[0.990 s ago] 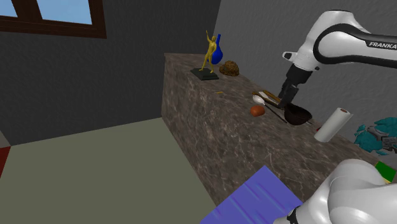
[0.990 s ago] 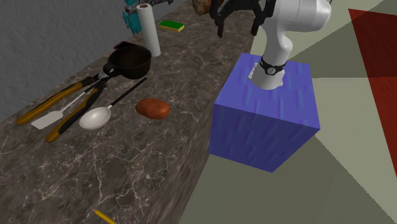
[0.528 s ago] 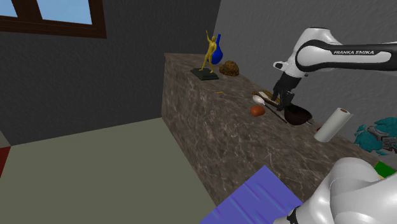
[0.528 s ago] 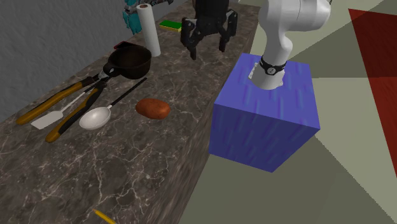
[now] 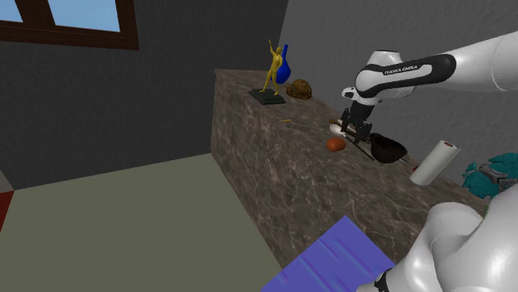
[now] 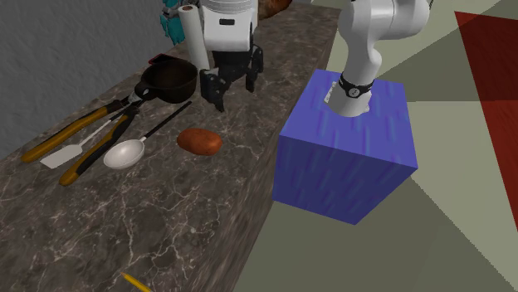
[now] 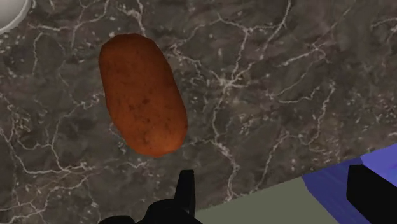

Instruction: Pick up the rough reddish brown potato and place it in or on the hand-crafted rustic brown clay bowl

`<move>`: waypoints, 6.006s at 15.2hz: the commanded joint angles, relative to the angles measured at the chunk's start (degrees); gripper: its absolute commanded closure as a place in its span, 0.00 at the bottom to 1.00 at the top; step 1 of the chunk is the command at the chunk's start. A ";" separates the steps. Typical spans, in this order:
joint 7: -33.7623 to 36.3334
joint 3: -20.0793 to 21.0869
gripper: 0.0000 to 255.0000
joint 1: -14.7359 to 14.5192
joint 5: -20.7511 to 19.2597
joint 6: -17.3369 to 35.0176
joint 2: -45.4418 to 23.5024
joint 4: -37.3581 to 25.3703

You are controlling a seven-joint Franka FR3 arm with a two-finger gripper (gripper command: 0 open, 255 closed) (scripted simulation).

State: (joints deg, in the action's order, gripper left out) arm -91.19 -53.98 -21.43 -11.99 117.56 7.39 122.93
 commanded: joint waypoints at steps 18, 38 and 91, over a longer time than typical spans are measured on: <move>-34.93 4.41 0.00 9.50 24.08 8.69 -30.93 -11.96; -33.78 2.79 1.00 8.16 21.70 4.96 -28.30 -13.73; -57.05 -4.56 1.00 26.28 22.25 -7.76 -27.15 -27.18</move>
State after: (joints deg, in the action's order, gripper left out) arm -148.28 -58.67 4.86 10.06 109.08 -19.55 95.20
